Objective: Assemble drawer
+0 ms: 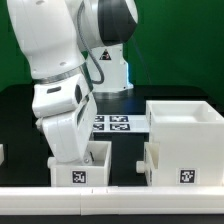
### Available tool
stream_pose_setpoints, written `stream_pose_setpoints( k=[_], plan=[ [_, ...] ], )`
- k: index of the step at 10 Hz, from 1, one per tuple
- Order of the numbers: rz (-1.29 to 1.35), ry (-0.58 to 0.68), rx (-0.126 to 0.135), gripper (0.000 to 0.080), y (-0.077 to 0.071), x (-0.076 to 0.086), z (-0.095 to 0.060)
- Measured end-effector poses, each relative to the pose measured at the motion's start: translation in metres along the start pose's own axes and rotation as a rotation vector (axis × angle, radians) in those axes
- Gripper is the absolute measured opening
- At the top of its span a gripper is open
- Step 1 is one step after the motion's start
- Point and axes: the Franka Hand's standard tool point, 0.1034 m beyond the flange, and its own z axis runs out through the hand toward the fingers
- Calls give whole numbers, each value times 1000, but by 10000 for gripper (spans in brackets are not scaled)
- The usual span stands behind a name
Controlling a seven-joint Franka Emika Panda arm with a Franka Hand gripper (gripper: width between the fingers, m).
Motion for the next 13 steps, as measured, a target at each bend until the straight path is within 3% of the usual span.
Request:
stream_pose_setpoints(
  k=[1, 2, 3, 4, 11, 12, 13],
  plan=[
    [2, -2, -11, 439, 1, -1, -2],
    [9, -15, -56, 571, 2, -7, -9],
    [31, -12, -88, 571, -1, -16, -11],
    [45, -8, -116, 634, -5, -25, -9],
    [61, -3, -105, 649, -6, -20, -4],
    [61, -3, -105, 542, -6, -20, -4],
    [61, -3, -105, 542, -6, -20, -4]
  ],
)
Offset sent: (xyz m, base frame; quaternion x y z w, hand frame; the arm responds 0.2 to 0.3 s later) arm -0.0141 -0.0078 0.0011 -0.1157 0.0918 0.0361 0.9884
